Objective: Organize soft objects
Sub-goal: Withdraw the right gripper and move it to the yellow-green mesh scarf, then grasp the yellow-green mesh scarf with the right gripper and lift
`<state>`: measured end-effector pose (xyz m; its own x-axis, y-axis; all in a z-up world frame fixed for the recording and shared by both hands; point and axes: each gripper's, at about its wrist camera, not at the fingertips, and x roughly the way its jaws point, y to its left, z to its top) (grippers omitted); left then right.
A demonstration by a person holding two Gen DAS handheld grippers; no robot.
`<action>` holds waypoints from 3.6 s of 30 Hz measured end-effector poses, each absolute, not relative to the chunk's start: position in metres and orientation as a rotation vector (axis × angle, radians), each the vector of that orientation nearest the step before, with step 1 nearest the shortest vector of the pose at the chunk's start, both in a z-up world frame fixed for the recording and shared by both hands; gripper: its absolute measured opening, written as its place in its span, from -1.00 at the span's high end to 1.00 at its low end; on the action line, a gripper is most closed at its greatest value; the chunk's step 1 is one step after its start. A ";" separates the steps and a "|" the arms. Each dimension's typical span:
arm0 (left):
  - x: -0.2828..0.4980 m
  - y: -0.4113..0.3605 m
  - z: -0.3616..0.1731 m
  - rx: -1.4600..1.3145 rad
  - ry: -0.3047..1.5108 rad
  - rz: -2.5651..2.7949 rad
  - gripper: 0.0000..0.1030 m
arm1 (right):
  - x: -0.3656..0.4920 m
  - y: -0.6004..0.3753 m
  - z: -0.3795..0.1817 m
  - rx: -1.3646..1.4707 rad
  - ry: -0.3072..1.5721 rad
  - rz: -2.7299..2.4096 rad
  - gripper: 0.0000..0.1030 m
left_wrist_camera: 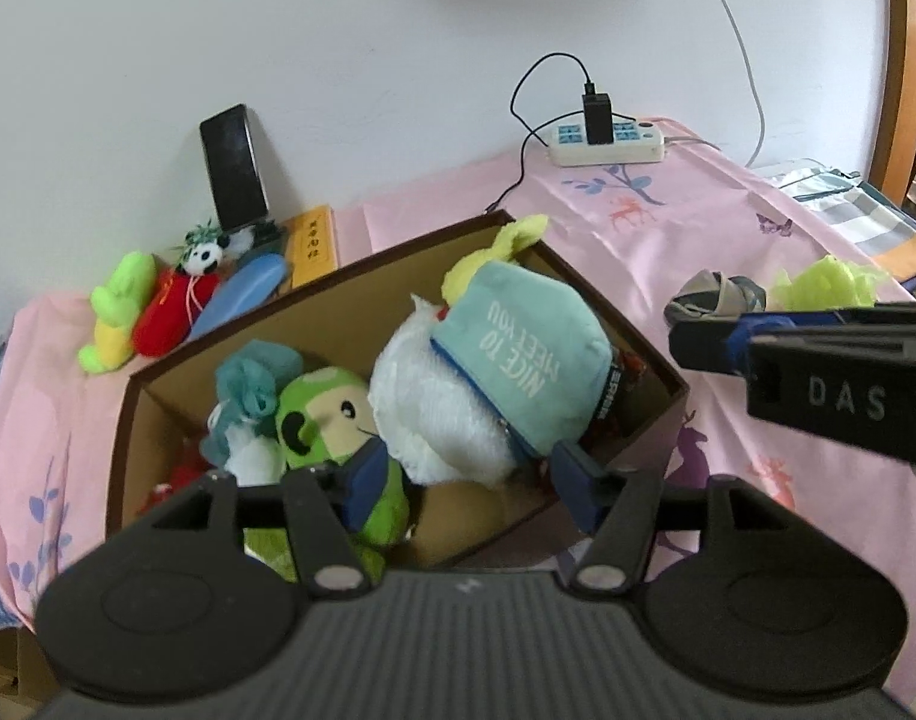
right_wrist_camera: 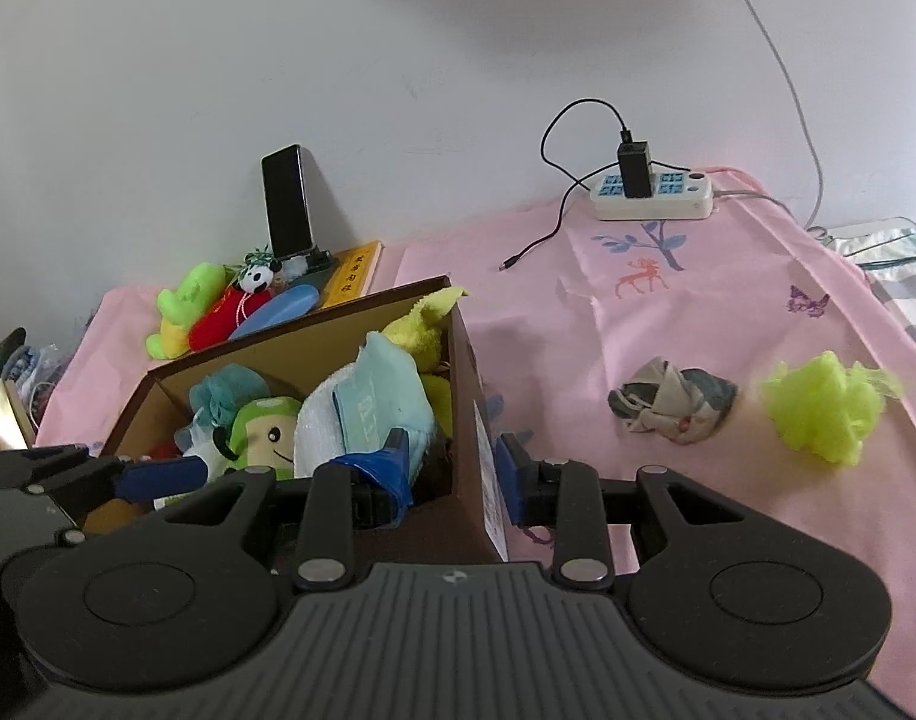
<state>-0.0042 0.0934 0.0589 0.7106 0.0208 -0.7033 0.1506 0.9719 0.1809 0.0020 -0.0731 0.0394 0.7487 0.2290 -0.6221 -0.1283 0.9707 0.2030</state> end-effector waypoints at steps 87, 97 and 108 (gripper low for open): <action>0.096 -0.176 -0.023 0.143 0.947 -0.328 -0.83 | 0.104 -0.349 -0.006 0.378 0.904 0.219 0.70; 0.117 -0.175 -0.029 0.107 0.920 -0.370 -0.43 | 0.135 -0.345 -0.029 0.405 1.040 0.337 0.69; 0.099 -0.161 -0.027 0.101 0.916 -0.399 -0.21 | 0.113 -0.321 -0.026 0.341 1.043 0.369 0.65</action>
<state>0.0992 -0.1611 -0.0272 0.5411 -0.2927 -0.7884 0.3776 0.9222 -0.0832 0.1127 -0.3213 -0.0255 0.4535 0.4507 -0.7689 -0.1334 0.8873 0.4414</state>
